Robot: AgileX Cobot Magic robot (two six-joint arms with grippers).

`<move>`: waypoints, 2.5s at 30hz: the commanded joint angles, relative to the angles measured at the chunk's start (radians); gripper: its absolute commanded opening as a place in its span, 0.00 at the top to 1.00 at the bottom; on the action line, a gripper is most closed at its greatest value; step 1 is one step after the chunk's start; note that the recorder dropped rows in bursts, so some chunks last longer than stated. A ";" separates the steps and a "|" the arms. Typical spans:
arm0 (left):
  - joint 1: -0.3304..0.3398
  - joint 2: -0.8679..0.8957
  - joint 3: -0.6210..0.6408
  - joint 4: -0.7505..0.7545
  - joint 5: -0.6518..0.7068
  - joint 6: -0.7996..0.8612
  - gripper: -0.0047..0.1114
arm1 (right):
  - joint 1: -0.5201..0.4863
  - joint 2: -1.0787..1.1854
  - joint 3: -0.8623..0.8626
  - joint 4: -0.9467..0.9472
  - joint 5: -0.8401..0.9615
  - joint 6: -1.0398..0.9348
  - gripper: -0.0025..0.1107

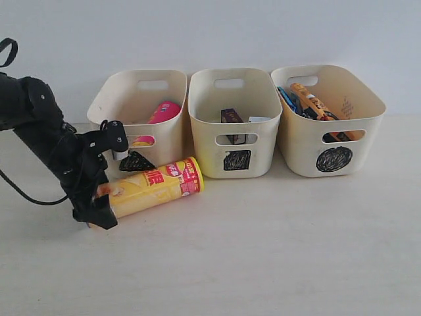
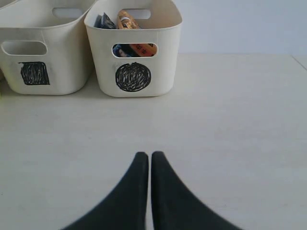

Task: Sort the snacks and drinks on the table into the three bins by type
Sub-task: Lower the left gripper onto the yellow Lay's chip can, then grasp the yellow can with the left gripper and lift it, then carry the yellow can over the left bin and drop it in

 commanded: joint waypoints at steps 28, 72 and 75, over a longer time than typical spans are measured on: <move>-0.138 0.006 0.003 -0.084 -0.010 -0.072 0.92 | -0.002 -0.005 0.004 -0.010 -0.009 -0.002 0.98; -0.088 0.123 -0.376 -0.252 -0.796 -0.578 0.92 | -0.002 -0.005 0.004 -0.010 -0.007 -0.002 0.98; -0.088 0.140 -0.376 -0.252 -0.804 -0.578 0.92 | -0.002 -0.005 0.004 -0.010 -0.007 -0.002 0.98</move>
